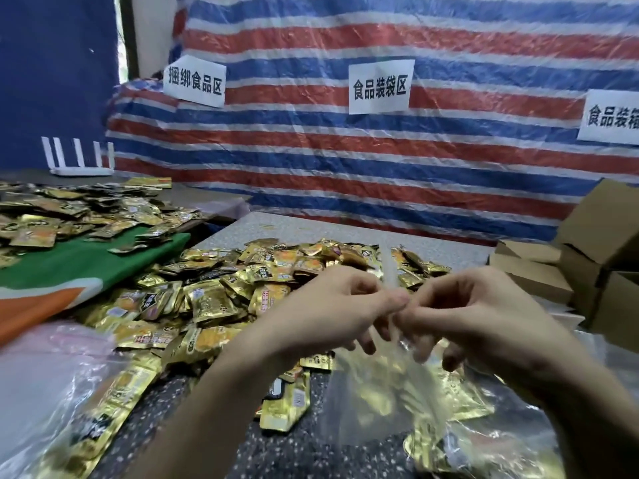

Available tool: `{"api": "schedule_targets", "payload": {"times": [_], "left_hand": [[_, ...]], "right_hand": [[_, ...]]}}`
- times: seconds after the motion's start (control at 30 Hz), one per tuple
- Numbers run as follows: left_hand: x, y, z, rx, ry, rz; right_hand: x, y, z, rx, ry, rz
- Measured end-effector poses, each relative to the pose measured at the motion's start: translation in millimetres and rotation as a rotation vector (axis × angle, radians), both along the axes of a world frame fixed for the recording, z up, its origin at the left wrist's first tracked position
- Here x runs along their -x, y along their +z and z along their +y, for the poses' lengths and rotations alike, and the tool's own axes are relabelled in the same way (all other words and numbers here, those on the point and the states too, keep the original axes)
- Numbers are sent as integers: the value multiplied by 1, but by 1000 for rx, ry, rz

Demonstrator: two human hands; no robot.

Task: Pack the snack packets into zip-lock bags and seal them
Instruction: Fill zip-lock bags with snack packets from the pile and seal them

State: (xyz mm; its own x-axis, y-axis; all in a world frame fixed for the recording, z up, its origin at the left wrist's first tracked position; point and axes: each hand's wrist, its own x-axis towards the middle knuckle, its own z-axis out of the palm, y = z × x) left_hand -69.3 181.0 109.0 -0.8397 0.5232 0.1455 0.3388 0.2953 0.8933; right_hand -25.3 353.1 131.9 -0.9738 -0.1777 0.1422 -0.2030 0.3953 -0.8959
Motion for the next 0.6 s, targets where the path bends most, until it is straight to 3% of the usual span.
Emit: {"api": "schedule_targets", "payload": {"times": [0.23, 0.4, 0.5, 0.6], "left_hand": [[1, 6, -14, -80, -29, -18], [9, 12, -34, -143, 116, -83], [10, 12, -40, -237, 143, -108], [13, 11, -38, -300, 145, -140]], "right_hand": [[-10, 6, 5, 59, -15, -38], [-9, 7, 19, -26, -201, 216], [-15, 8, 19, -210, -50, 442], [-19, 5, 12, -358, 167, 520]]}}
